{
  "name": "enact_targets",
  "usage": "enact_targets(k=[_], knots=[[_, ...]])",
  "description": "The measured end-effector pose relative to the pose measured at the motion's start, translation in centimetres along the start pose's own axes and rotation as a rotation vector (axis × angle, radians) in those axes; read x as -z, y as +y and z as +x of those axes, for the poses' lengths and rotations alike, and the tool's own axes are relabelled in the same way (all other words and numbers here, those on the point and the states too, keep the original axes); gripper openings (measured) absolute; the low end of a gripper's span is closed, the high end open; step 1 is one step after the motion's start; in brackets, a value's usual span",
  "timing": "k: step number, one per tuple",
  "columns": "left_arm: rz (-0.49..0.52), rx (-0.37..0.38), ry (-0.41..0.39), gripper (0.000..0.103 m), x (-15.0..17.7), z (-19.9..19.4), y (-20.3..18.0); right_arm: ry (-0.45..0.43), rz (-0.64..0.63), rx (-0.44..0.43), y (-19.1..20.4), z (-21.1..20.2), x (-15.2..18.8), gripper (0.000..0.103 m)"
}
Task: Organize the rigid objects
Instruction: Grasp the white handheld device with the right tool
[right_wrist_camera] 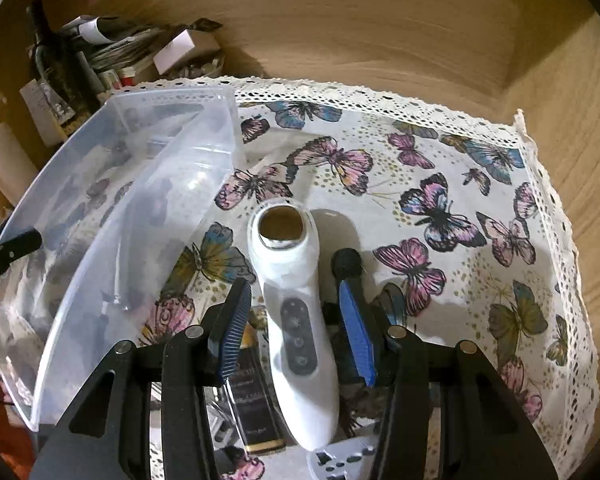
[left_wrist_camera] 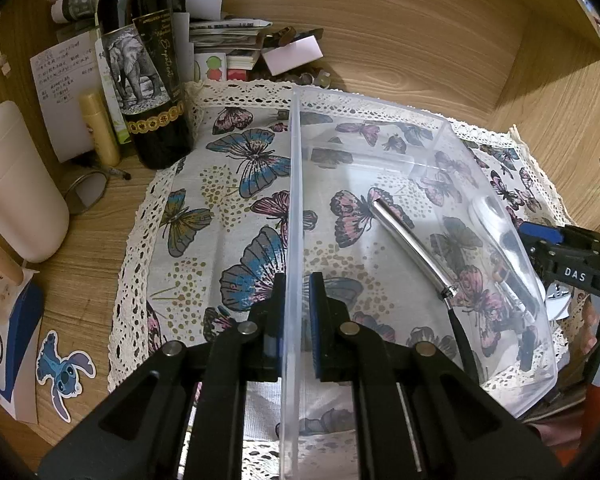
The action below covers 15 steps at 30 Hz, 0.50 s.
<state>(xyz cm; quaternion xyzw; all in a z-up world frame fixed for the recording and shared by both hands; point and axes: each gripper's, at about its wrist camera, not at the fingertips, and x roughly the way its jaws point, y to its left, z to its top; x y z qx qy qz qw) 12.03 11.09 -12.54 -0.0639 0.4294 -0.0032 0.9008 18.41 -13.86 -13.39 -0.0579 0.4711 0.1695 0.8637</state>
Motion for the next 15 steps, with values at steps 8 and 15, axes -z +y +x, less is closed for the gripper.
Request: enact_targets(k=[8, 15], knots=[[0.005, 0.001, 0.001, 0.009, 0.0, -0.1, -0.2, 0.015, -0.019, -0.008, 0.7, 1.0, -0.4, 0.041], [0.007, 0.000, -0.001, 0.009, 0.0, -0.1, -0.3, 0.074, -0.030, -0.008, 0.9, 3.0, -0.4, 0.040]])
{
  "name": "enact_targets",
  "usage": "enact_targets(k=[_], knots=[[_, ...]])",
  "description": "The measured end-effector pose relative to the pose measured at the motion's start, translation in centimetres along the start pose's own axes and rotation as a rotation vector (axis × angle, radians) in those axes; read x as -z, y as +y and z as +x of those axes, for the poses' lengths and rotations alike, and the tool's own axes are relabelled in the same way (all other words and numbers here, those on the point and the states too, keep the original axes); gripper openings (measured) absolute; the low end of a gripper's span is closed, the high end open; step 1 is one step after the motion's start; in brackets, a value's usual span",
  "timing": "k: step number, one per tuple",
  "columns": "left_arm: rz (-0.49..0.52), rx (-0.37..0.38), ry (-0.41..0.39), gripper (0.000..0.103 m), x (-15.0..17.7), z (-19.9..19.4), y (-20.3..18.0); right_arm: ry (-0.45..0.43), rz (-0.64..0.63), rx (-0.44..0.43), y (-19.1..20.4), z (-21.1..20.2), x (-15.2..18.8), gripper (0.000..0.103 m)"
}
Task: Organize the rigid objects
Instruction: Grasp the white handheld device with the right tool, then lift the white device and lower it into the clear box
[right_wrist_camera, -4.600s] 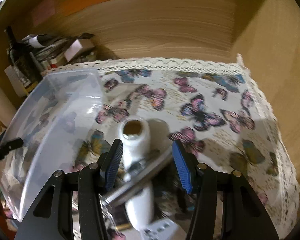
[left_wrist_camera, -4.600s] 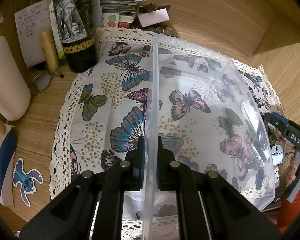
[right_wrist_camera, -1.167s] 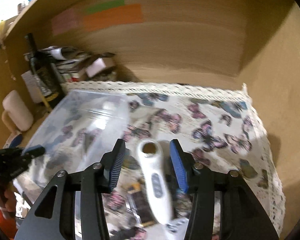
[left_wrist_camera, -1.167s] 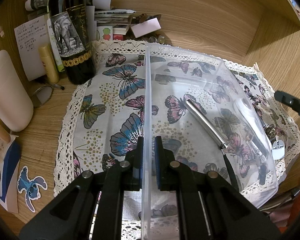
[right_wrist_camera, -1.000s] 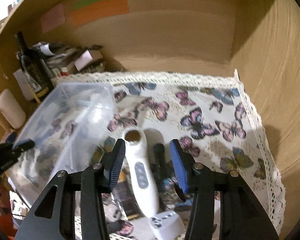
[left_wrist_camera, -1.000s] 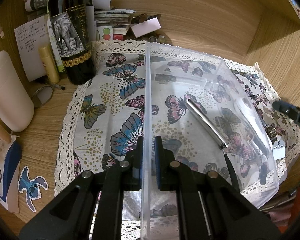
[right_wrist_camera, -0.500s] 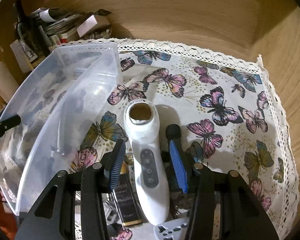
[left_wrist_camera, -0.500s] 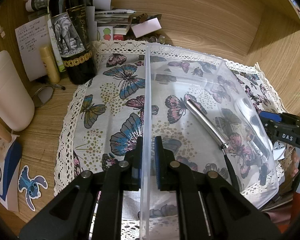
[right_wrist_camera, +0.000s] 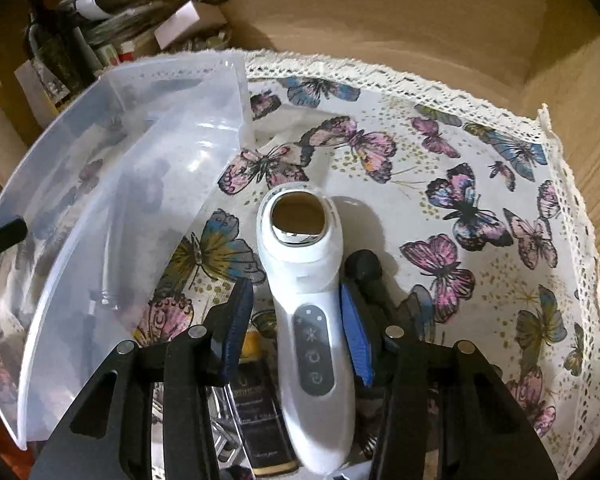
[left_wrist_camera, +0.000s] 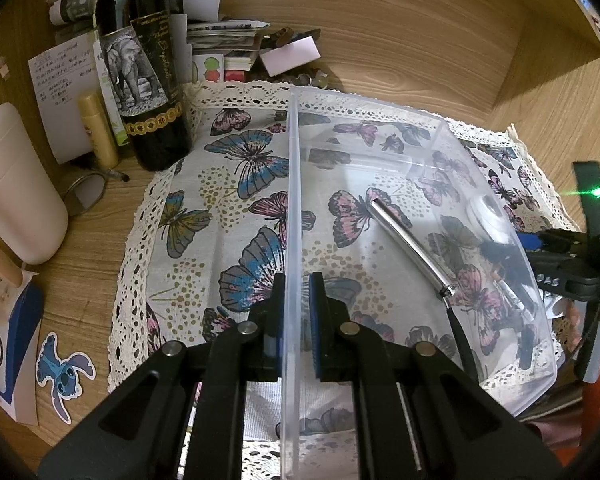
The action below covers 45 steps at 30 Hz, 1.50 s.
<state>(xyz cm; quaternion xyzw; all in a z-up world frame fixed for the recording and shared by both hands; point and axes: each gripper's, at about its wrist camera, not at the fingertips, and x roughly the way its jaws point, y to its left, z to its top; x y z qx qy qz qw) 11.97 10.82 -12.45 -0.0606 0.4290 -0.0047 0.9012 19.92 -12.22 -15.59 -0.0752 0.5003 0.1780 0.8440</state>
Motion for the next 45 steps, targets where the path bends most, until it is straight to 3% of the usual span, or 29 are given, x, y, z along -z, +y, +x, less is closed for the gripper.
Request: enact_targets(k=[2, 9, 18, 34, 39, 45], knots=[[0.001, -0.001, -0.001, 0.009, 0.0, 0.0, 0.0, -0.015, -0.009, 0.032, 0.2, 0.3, 0.1, 0.032], [0.000, -0.005, -0.006, 0.009, -0.3, -0.2, 0.0, -0.083, 0.039, 0.002, -0.2, -1.2, 0.1, 0.032], [-0.003, -0.020, -0.014, 0.009, -0.7, -0.3, -0.1, -0.219, 0.071, -0.038, 0.1, -5.9, -0.1, 0.032], [-0.005, -0.029, -0.016, 0.009, -0.8, -0.4, -0.1, -0.453, 0.006, -0.206, 3.9, -13.1, -1.5, 0.031], [0.003, -0.023, -0.019, 0.009, -0.9, -0.6, -0.4, -0.446, -0.036, -0.262, 5.8, -13.0, -1.7, 0.031], [0.010, -0.014, -0.022, 0.009, -0.8, -0.7, -0.6, -0.359, -0.082, -0.308, 8.2, -10.3, -1.6, 0.031]])
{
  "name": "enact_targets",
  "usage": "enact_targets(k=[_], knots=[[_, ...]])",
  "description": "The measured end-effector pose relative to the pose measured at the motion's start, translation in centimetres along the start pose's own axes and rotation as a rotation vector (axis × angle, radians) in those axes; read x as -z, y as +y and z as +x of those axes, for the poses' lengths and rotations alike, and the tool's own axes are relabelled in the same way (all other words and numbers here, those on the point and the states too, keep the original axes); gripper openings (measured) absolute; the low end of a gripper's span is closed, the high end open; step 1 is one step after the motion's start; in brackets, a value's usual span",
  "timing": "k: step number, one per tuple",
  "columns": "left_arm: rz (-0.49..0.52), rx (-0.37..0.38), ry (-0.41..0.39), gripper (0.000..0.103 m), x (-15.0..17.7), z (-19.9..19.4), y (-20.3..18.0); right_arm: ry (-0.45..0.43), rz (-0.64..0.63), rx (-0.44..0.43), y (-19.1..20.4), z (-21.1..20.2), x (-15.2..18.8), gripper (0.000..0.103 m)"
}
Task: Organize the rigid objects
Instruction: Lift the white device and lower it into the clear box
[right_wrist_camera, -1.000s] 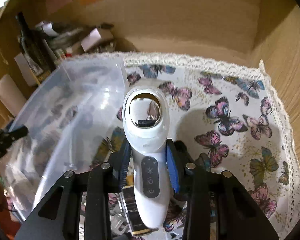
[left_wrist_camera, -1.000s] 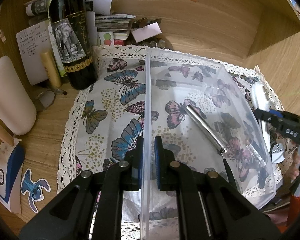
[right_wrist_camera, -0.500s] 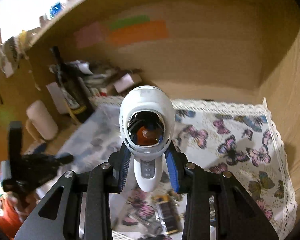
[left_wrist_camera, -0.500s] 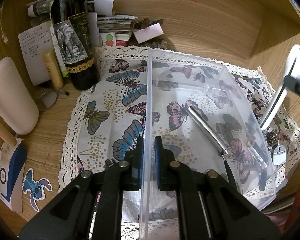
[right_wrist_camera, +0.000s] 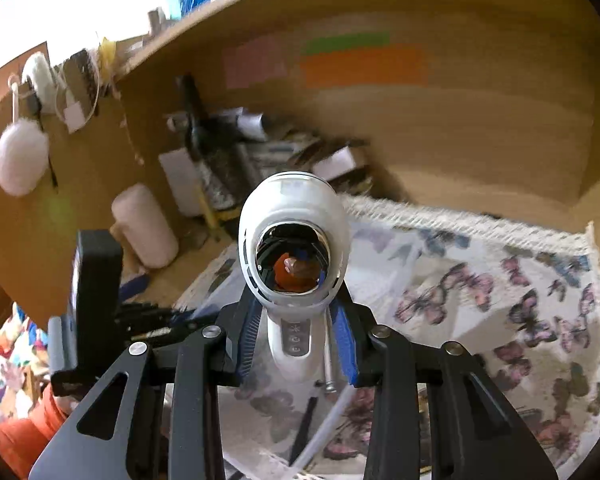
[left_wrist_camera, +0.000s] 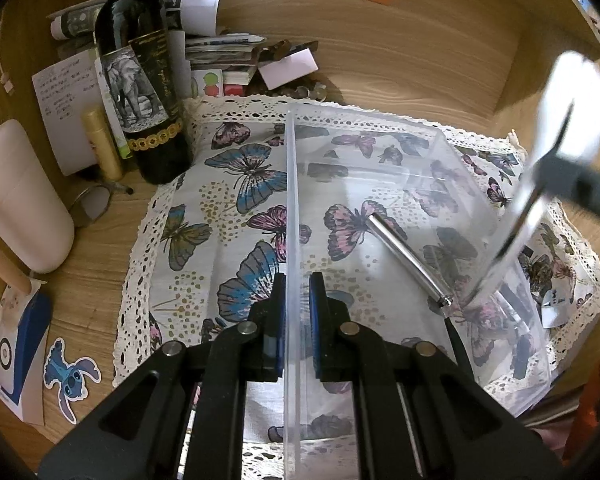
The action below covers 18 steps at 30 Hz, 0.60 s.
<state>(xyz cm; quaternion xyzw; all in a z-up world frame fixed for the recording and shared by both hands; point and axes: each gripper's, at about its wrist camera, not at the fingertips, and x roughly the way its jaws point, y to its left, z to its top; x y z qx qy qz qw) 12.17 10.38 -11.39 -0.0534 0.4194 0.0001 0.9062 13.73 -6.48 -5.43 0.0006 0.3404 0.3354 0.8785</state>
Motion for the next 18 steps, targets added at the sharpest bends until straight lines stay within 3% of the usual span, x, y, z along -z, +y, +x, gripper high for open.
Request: enact_targets(k=[7, 18], knots=[[0.018, 0.022, 0.000, 0.009, 0.1, -0.1, -0.6, 0.142, 0.005, -0.013, 0.0, 4.4, 1.4, 0.031], [0.018, 0.026, -0.006, 0.009, 0.0, 0.0, -0.6, 0.254, -0.027, 0.034, -0.3, 7.4, 2.2, 0.032]])
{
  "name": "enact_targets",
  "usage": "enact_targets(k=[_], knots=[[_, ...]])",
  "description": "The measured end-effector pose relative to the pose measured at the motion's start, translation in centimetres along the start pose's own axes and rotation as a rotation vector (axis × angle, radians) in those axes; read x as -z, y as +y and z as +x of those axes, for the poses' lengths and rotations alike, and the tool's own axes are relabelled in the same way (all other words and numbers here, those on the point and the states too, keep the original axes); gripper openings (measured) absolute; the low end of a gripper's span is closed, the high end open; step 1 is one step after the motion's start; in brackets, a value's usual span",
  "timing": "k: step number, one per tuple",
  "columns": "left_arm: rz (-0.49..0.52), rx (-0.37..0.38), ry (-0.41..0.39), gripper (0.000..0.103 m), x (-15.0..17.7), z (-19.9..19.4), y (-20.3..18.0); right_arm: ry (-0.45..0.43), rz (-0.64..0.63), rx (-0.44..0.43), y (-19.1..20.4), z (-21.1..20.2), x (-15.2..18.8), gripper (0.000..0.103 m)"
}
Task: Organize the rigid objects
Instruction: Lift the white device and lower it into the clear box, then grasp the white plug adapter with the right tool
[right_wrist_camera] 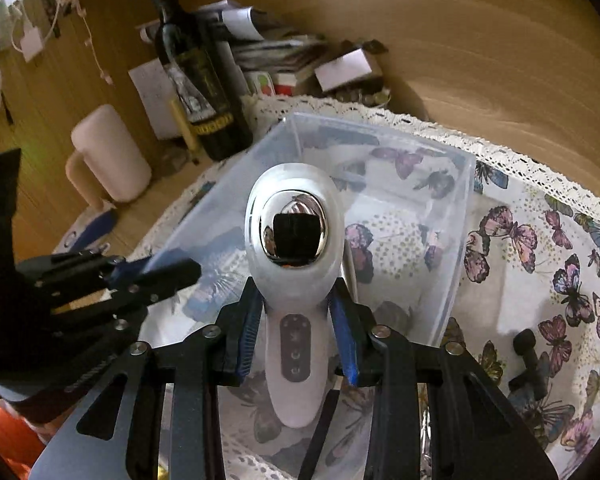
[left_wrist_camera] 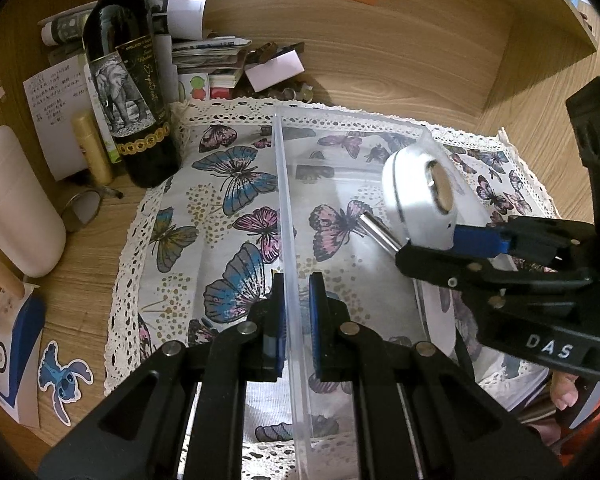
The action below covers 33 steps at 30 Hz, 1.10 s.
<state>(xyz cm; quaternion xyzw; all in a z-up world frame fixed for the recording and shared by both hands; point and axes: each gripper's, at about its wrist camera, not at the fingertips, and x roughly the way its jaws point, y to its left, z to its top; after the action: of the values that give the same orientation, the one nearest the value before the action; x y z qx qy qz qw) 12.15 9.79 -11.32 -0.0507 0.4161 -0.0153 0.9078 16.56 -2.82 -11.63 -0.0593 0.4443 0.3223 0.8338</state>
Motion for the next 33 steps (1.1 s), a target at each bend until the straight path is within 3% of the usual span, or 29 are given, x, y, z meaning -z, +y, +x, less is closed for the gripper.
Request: enact_targets(k=[18, 22, 25, 33], knots=[[0.000, -0.004, -0.005, 0.009, 0.0, 0.0, -0.2, -0.128, 0.024, 0.025, -0.8, -4.4, 0.3, 0.039], [0.000, -0.004, -0.005, 0.009, 0.0, 0.0, -0.2, -0.193, 0.073, 0.073, -2.6, -7.2, 1.2, 0.050], [0.001, -0.004, -0.005, 0.009, 0.0, 0.0, -0.2, -0.217, 0.126, 0.130, -4.6, -9.0, 2.2, 0.051], [0.002, -0.006, -0.003, 0.009, 0.0, 0.0, -0.1, -0.174, 0.259, 0.285, -9.6, -11.2, 6.0, 0.051]])
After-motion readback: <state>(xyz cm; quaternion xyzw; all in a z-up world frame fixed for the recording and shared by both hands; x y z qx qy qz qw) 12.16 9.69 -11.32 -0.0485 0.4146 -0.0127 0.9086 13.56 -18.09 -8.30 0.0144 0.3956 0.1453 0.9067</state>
